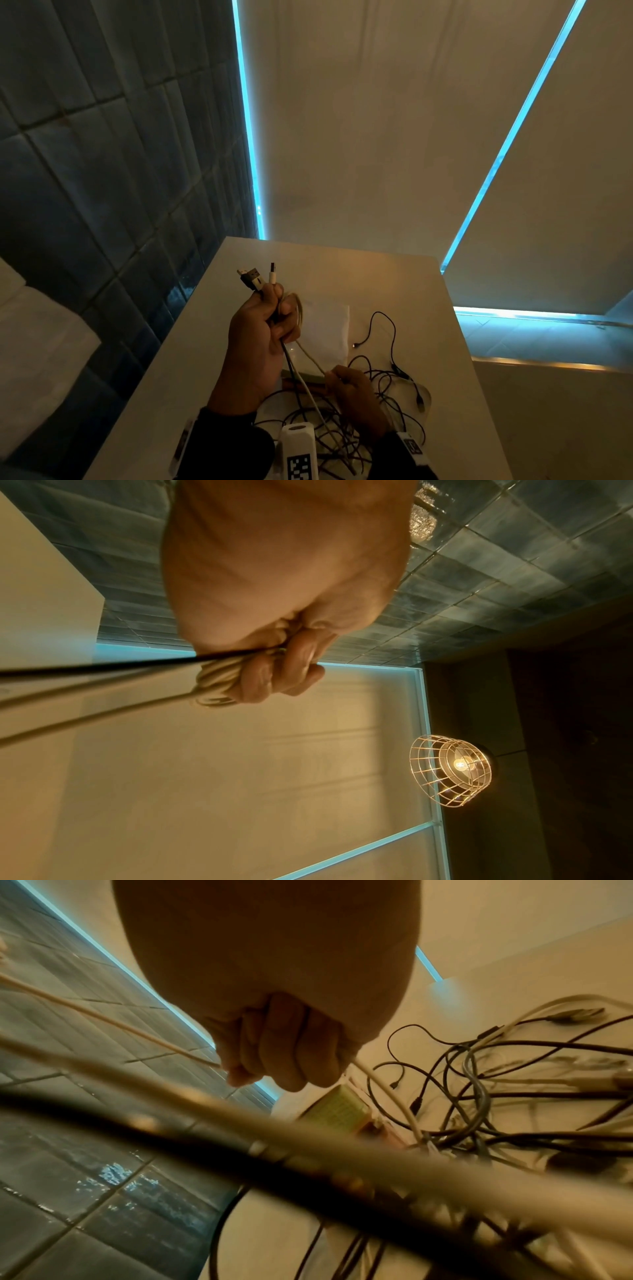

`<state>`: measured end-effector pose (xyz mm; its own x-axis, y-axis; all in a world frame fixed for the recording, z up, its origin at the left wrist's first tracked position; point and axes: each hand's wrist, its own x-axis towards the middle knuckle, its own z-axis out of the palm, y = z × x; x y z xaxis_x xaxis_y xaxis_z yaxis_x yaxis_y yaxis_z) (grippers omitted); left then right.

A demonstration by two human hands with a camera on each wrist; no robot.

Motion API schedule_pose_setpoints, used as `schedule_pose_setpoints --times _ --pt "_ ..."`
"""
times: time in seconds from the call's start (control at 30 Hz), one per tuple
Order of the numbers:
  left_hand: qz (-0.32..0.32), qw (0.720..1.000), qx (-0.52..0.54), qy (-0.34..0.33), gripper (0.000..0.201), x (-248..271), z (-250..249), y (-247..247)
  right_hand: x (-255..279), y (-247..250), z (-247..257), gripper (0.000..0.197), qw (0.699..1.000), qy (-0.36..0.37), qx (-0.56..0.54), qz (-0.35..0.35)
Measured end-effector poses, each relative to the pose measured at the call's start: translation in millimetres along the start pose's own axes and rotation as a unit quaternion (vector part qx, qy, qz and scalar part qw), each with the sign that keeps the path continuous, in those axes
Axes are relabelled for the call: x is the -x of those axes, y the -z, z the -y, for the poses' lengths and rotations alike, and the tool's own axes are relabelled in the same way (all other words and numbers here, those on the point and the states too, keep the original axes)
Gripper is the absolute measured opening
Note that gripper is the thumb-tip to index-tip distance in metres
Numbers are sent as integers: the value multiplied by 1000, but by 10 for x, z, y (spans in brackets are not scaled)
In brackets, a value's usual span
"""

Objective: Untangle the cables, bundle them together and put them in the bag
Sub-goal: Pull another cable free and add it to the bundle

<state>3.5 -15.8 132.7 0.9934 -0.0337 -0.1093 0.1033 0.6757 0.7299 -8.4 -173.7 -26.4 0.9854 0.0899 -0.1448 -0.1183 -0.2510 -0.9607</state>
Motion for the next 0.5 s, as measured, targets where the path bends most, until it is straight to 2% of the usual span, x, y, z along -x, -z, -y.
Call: schedule_pose_setpoints --times 0.13,0.23,0.4,0.5 --pt "-8 1000 -11 23 29 -5 -17 -15 -43 40 152 37 996 3 -10 -88" --pt "-8 999 -31 32 29 2 -21 -45 -58 78 422 34 991 36 -38 -121" --pt "-26 996 -70 53 28 15 35 -66 84 132 1106 34 974 147 -144 -94" --pt "-51 991 -112 44 27 28 45 -86 221 102 1379 31 966 197 -158 -57"
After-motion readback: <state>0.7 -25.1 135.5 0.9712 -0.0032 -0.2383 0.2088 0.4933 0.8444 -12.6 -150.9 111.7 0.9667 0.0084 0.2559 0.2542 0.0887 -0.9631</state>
